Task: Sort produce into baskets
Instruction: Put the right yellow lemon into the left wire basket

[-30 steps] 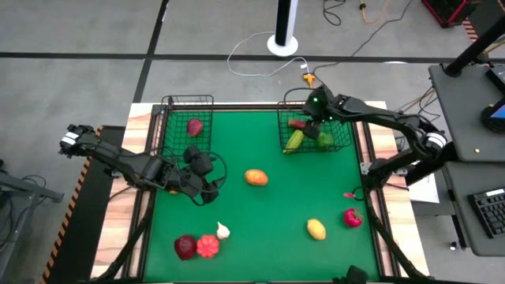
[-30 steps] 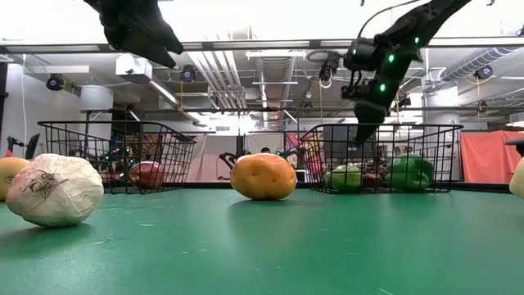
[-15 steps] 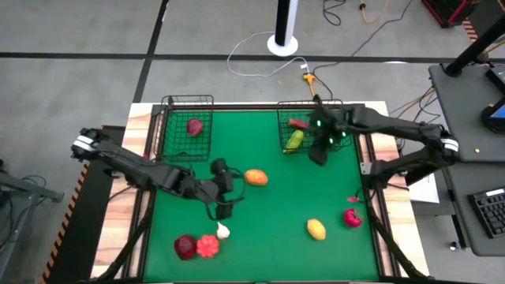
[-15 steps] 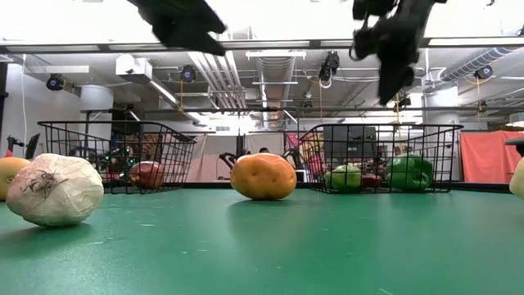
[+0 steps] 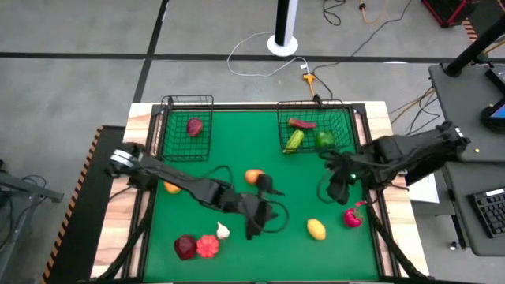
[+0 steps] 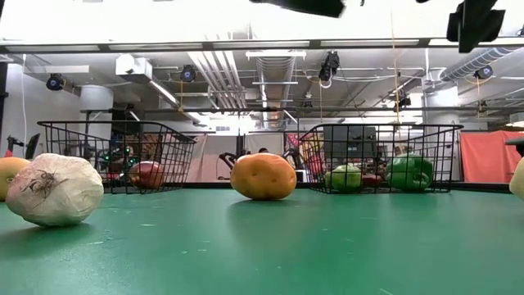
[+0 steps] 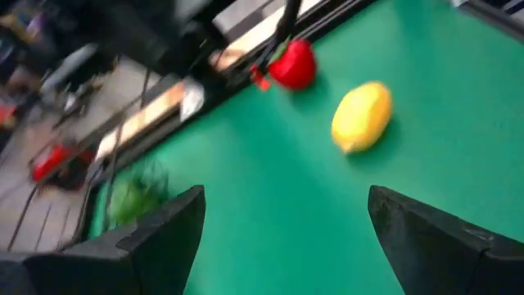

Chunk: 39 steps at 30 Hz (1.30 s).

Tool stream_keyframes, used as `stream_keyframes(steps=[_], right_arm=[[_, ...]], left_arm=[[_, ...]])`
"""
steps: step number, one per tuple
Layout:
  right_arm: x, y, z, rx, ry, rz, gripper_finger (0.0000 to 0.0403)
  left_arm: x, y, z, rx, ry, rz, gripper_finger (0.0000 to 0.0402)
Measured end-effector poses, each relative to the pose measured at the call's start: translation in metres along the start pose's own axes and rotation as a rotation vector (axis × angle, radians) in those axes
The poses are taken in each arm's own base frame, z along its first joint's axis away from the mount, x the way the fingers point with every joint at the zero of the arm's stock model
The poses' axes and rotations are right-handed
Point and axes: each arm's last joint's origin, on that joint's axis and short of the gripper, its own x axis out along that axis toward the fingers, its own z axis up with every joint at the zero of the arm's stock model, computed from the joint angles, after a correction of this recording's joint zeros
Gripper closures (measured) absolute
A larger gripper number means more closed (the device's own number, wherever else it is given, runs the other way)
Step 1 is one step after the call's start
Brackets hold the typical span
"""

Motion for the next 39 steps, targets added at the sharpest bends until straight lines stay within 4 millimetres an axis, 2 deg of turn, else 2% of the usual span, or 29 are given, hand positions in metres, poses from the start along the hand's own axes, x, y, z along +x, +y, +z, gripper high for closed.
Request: stream_keyframes(steps=[6, 10, 13, 20, 39], right_arm=[[-0.012, 0.000, -0.011, 0.029, -0.055, 0.022, 0.0217], [-0.015, -0.001, -0.011, 0.035, -0.075, 0.023, 0.0215], [-0.014, -0.001, -0.011, 0.035, -0.074, 0.020, 0.0215], [-0.013, 0.000, -0.010, 0.032, -0.077, 0.009, 0.0214], [-0.009, 0.001, -0.009, 0.038, -0.080, -0.015, 0.0206]], left_arm=[[0.056, -0.001, 0.004, 0.081, -0.076, -0.144, 0.0080], [0.086, -0.002, -0.004, 0.087, -0.089, -0.225, 0.0080], [0.102, -0.002, -0.013, 0.079, -0.072, -0.240, 0.0080], [0.122, -0.009, -0.022, 0.081, -0.103, -0.272, 0.0080], [0.155, -0.030, -0.043, 0.054, -0.238, -0.314, 0.0080]])
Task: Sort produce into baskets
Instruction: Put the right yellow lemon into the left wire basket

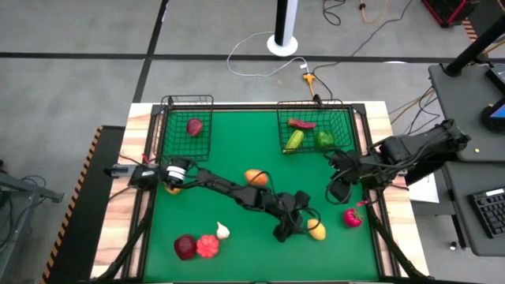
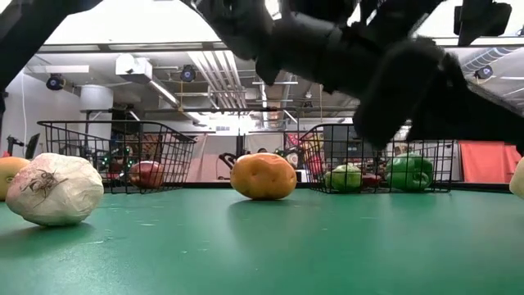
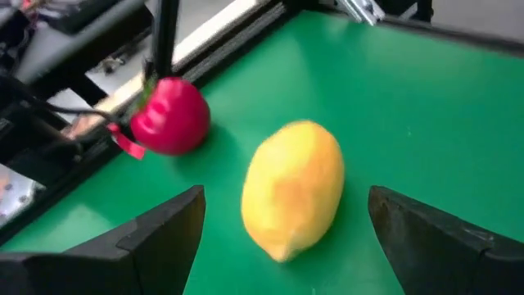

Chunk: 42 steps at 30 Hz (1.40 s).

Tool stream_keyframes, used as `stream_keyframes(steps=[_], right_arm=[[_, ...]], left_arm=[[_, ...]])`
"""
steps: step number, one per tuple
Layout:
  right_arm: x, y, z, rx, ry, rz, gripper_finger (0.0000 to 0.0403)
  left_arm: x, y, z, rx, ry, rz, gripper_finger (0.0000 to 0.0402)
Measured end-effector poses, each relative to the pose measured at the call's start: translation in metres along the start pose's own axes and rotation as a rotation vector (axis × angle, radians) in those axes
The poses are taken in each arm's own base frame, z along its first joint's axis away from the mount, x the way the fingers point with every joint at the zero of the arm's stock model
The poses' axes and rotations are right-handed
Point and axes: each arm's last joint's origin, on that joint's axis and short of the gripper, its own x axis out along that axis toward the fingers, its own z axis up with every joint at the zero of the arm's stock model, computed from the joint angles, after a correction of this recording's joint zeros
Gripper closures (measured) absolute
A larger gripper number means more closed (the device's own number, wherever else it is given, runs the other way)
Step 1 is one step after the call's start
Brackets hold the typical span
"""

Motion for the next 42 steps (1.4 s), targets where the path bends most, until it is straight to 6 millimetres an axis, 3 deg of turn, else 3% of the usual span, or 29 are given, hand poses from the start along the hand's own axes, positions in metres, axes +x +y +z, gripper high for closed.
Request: stream_keyframes(steps=[20, 33, 42], right_arm=[[0.001, 0.000, 0.001, -0.002, -0.017, -0.016, 0.0206], [0.001, 0.000, 0.001, -0.002, -0.017, -0.016, 0.0206], [0.001, 0.000, 0.001, -0.001, -0.018, -0.017, 0.0206]], left_arm=[[0.022, -0.007, -0.021, -0.044, -0.176, -0.015, 0.0080], [0.031, -0.010, -0.041, -0.056, -0.185, 0.003, 0.0080], [0.031, -0.010, -0.041, -0.052, -0.201, -0.004, 0.0080]])
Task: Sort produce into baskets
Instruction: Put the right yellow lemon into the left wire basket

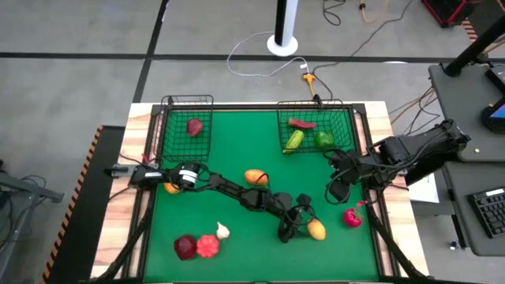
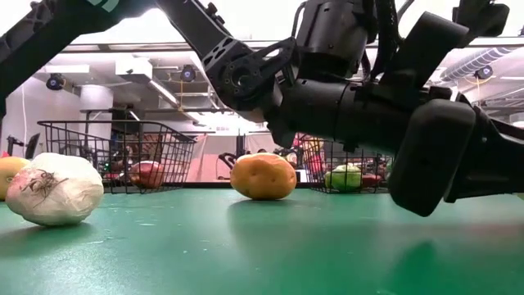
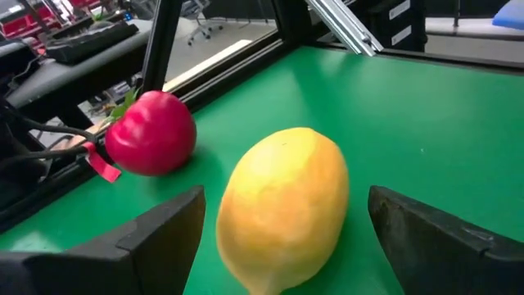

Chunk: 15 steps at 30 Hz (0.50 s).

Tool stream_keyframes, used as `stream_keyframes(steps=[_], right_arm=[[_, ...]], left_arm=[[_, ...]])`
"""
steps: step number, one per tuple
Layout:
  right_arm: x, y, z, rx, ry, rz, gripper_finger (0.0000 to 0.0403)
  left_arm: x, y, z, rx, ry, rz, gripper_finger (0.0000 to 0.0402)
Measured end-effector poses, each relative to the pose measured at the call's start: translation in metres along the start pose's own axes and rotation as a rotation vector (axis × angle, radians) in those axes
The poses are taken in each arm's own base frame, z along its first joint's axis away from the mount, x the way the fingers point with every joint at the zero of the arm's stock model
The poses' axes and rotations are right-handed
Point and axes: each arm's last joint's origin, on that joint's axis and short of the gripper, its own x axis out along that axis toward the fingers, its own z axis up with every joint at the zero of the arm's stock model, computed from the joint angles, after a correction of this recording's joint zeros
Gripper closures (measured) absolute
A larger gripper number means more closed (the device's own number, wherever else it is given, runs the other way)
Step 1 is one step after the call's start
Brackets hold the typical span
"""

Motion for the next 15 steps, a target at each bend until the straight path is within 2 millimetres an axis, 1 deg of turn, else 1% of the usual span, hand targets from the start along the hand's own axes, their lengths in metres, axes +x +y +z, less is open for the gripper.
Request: stream_keyframes(steps=[5, 9, 15], right_arm=[[0.0000, 0.0000, 0.0000, -0.001, 0.000, 0.000, 0.0206], [0.0000, 0.0000, 0.0000, 0.000, 0.000, 0.000, 0.0206], [0.0000, 0.0000, 0.0000, -0.001, 0.000, 0.000, 0.0206]], left_arm=[[0.0004, 0.0002, 0.0003, -0.038, 0.007, -0.003, 0.0085], [0.0023, 0.0031, 0.0043, -0.049, 0.023, -0.009, 0.0096], [0.0027, 0.0039, 0.0049, -0.049, 0.029, -0.011, 0.0118]])
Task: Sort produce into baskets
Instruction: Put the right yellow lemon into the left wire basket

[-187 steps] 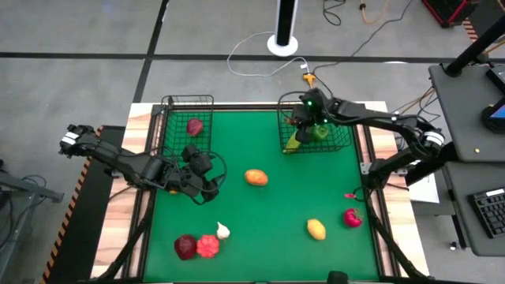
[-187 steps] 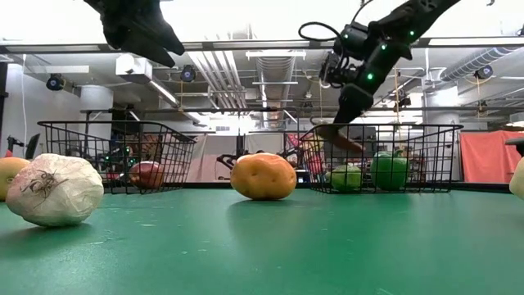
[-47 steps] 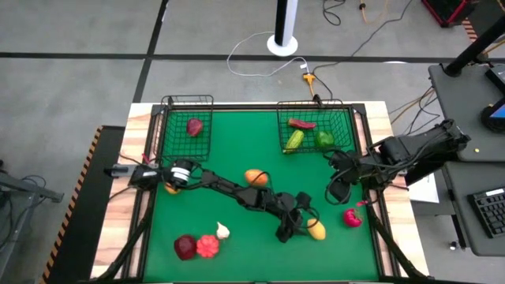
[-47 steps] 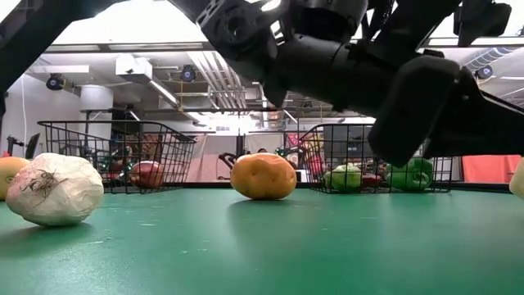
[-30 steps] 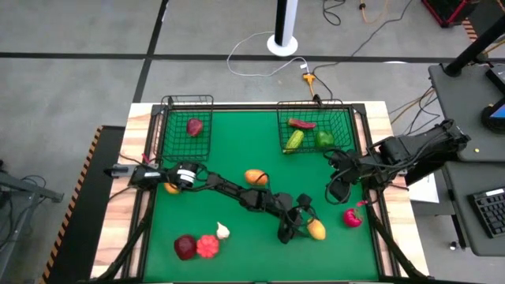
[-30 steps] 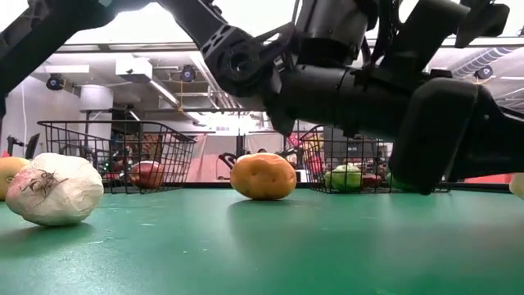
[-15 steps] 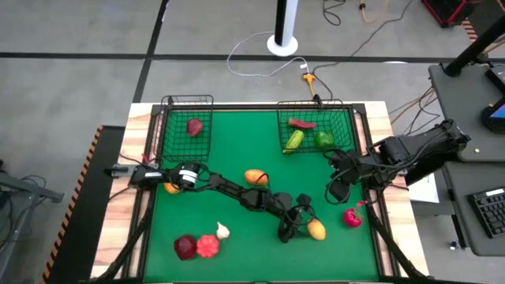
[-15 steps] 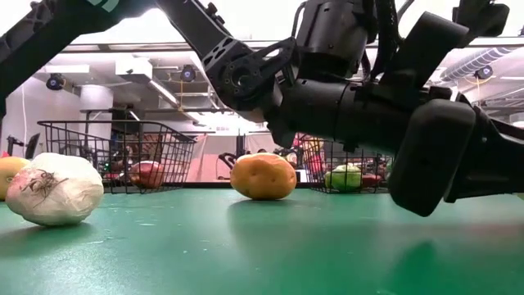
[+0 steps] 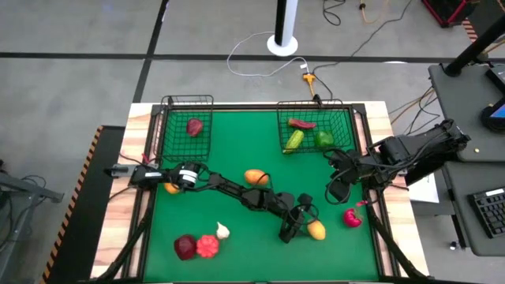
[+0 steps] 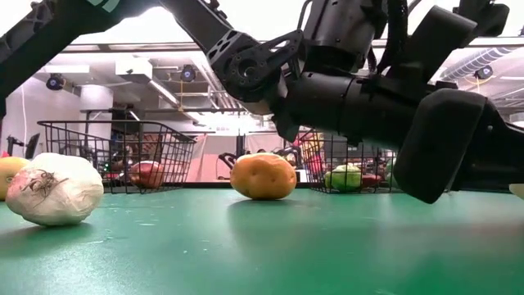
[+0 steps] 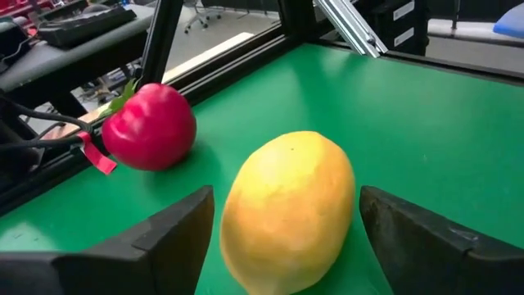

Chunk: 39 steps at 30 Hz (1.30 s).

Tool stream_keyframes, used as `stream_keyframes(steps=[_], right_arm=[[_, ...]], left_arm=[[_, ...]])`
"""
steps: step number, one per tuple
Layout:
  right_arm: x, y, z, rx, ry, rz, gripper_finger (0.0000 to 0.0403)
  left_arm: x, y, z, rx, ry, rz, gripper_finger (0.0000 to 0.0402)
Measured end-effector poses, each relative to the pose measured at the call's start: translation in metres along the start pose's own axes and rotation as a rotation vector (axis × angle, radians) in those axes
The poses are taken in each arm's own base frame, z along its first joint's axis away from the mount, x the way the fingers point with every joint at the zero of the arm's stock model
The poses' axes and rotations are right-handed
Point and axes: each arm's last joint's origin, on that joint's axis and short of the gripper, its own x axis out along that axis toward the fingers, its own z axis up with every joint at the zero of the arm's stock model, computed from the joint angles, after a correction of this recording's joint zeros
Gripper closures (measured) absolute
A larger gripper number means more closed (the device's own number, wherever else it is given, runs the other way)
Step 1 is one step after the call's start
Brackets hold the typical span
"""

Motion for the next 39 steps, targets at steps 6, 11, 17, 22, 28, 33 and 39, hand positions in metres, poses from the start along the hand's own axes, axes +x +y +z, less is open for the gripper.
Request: stream_keyframes(steps=[6, 11, 17, 22, 28, 33, 39], right_arm=[[0.000, 0.000, 0.000, -0.006, 0.000, 0.000, 0.0206], [0.000, 0.000, 0.000, -0.008, 0.000, 0.000, 0.0206], [0.000, 0.000, 0.000, -0.008, 0.000, 0.000, 0.0206], [0.000, 0.000, 0.000, -0.008, 0.000, 0.000, 0.0206], [0.000, 0.000, 0.000, 0.001, 0.001, 0.001, 0.0206], [0.001, 0.001, 0.000, 0.071, 0.021, 0.008, 0.0207], [0.025, 0.019, -0.004, 0.133, 0.199, 0.003, 0.0219]], left_arm=[[0.000, 0.001, -0.001, -0.003, 0.010, 0.010, 0.0140], [0.000, 0.000, -0.002, -0.006, 0.021, 0.007, 0.0165], [0.000, 0.000, -0.002, -0.008, 0.025, 0.005, 0.0191], [0.000, 0.000, -0.002, -0.008, 0.027, 0.005, 0.0207], [0.000, 0.000, -0.002, -0.017, 0.031, 0.005, 0.0216], [0.000, 0.000, -0.002, -0.020, 0.042, 0.000, 0.0222], [-0.001, 0.000, -0.002, -0.024, 0.044, 0.001, 0.0223]])
